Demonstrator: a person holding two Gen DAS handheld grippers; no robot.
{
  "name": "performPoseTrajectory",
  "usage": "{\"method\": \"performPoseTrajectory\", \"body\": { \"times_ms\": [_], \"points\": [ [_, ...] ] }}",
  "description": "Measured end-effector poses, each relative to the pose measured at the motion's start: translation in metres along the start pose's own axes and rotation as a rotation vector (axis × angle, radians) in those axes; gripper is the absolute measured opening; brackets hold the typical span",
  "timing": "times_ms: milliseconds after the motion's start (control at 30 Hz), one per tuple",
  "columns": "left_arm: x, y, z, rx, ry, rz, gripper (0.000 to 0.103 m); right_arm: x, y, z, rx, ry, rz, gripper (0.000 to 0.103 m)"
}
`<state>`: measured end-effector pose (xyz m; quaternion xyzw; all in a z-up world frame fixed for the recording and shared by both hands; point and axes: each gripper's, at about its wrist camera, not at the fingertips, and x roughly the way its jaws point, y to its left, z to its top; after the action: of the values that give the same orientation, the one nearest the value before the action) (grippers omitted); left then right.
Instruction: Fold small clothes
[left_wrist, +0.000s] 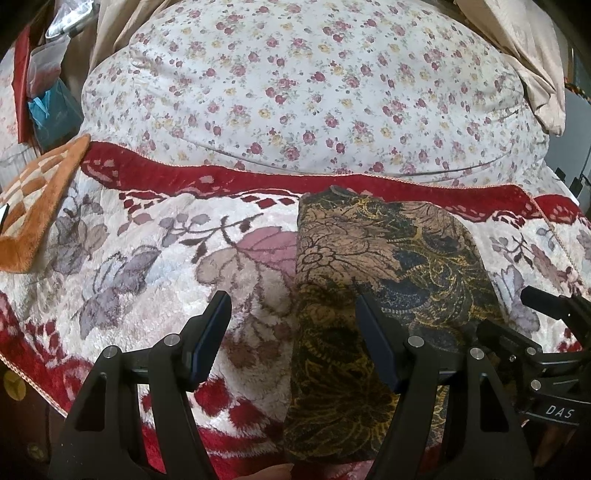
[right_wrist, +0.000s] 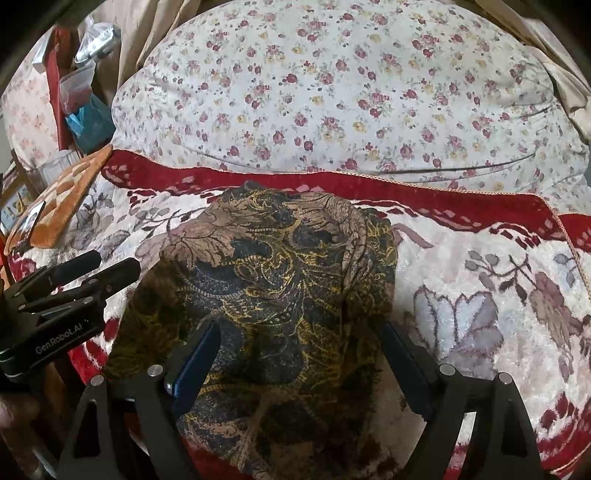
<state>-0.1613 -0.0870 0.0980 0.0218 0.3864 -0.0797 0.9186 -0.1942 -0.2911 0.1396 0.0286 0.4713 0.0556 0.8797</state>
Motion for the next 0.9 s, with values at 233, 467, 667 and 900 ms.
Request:
{"method": "performPoseTrajectory", "body": {
  "times_ms": [233,467,667,900],
  "points": [
    [0.001,0.000,0.000,-0.001,0.001,-0.002,0.070,0.003,-0.003,0.002,0.003,0.002,0.001,0.086],
    [0.003,-0.003,0.000,-0.002,0.005,-0.002,0.070,0.005,-0.005,0.002,0.004,0.009,-0.001,0.086],
    [0.005,-0.004,0.000,-0.003,0.008,-0.004,0.070,0.007,-0.004,0.002,0.002,0.011,-0.001,0.086],
    [0.009,-0.004,-0.001,-0.002,0.014,-0.005,0.070,0.010,-0.005,0.004,0.009,0.018,-0.002,0.086]
  ]
}}
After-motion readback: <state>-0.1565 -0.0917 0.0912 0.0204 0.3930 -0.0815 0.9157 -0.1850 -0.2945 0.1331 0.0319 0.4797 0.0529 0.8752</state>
